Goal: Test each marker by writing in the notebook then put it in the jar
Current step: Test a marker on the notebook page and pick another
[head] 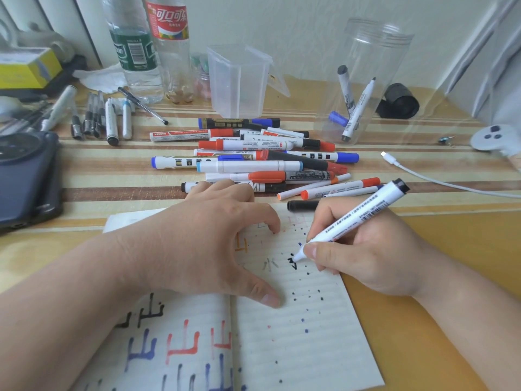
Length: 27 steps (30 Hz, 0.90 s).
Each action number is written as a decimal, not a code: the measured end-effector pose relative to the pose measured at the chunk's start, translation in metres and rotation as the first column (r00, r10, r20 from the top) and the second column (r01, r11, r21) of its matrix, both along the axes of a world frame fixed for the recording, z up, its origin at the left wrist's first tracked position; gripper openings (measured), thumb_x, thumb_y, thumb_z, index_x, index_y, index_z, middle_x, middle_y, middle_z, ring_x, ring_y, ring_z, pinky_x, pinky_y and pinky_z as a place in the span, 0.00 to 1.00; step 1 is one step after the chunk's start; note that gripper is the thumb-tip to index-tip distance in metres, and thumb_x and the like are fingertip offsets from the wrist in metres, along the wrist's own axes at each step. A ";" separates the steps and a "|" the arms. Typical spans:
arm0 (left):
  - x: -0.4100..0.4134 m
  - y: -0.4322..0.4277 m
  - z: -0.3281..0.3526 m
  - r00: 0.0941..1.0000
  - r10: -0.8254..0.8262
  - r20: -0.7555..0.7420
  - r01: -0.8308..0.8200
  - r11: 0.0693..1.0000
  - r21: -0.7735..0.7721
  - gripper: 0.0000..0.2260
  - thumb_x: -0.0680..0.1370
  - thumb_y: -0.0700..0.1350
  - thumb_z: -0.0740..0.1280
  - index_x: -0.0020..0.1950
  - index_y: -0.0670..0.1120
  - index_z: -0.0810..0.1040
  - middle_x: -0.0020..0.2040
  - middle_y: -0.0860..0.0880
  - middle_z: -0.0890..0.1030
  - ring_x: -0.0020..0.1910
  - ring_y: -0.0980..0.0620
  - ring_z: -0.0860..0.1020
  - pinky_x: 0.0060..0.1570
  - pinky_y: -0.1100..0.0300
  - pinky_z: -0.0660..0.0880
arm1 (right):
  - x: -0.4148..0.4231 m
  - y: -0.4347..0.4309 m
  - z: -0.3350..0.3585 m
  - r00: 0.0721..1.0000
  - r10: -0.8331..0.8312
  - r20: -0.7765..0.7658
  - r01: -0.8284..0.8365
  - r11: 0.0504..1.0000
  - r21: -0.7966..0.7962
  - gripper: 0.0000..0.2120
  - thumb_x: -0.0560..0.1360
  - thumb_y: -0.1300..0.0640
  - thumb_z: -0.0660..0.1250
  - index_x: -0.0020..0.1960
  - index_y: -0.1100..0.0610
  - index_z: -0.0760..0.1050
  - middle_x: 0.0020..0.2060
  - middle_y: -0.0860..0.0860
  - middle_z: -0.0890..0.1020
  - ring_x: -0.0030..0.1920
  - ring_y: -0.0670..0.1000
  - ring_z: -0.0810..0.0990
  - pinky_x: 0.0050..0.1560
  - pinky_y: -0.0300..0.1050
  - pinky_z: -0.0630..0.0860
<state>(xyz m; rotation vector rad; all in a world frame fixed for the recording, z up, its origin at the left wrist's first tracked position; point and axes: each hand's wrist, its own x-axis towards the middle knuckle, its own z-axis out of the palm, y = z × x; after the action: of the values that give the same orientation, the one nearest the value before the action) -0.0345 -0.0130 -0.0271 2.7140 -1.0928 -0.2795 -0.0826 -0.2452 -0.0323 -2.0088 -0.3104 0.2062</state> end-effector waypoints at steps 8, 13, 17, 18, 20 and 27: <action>0.000 0.000 0.000 1.000 -0.002 0.006 0.002 1.000 -0.011 0.39 0.55 0.84 0.62 0.62 0.68 0.67 0.48 0.65 0.66 0.53 0.59 0.64 0.56 0.60 0.60 | 0.004 -0.002 0.000 0.994 -0.094 -0.049 0.099 0.990 0.105 0.08 0.68 0.60 0.71 0.38 0.64 0.75 0.27 0.54 0.79 0.28 0.49 0.75 0.27 0.36 0.69; 0.000 0.000 0.000 1.000 -0.001 0.006 0.002 1.000 -0.013 0.39 0.55 0.84 0.62 0.61 0.69 0.68 0.48 0.64 0.66 0.53 0.61 0.63 0.56 0.60 0.60 | 0.003 0.001 0.000 0.995 -0.097 0.014 0.097 0.995 -0.009 0.06 0.67 0.57 0.71 0.36 0.57 0.75 0.27 0.56 0.78 0.29 0.56 0.73 0.30 0.49 0.70; 0.000 0.000 0.001 1.000 -0.008 0.017 0.008 1.000 -0.001 0.39 0.55 0.84 0.62 0.62 0.69 0.67 0.48 0.64 0.66 0.52 0.59 0.63 0.55 0.61 0.59 | 0.002 0.001 0.002 0.997 -0.071 0.017 0.071 0.997 -0.007 0.05 0.68 0.58 0.71 0.36 0.57 0.76 0.28 0.54 0.80 0.29 0.53 0.76 0.31 0.50 0.73; 0.000 0.000 0.001 1.000 -0.011 0.018 0.011 1.000 0.001 0.39 0.55 0.84 0.62 0.62 0.69 0.67 0.48 0.65 0.65 0.53 0.59 0.63 0.55 0.61 0.59 | 0.002 0.000 0.002 0.998 -0.065 0.014 0.065 0.998 -0.011 0.05 0.68 0.58 0.71 0.36 0.57 0.76 0.28 0.54 0.80 0.30 0.53 0.76 0.31 0.50 0.73; 0.001 0.001 0.000 1.000 -0.019 0.024 0.019 1.000 0.003 0.40 0.55 0.84 0.61 0.63 0.69 0.67 0.48 0.65 0.65 0.53 0.60 0.63 0.55 0.61 0.60 | 0.002 -0.001 0.002 0.998 -0.065 0.005 0.065 0.998 -0.014 0.05 0.68 0.58 0.71 0.36 0.57 0.76 0.27 0.54 0.80 0.29 0.52 0.76 0.31 0.50 0.72; -0.003 0.001 0.001 0.999 -0.044 0.030 0.048 0.988 -0.147 0.28 0.70 0.68 0.65 0.68 0.65 0.63 0.50 0.63 0.67 0.53 0.60 0.66 0.57 0.60 0.62 | 0.007 -0.004 -0.001 0.990 -0.139 -0.015 0.140 0.986 0.088 0.05 0.64 0.63 0.67 0.33 0.63 0.71 0.22 0.55 0.73 0.24 0.51 0.69 0.25 0.40 0.65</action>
<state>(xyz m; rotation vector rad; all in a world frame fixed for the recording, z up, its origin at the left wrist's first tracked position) -0.0375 -0.0119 -0.0265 2.5724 -1.1372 -0.1628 -0.0755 -0.2492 -0.0337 -1.9325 -0.1687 0.1113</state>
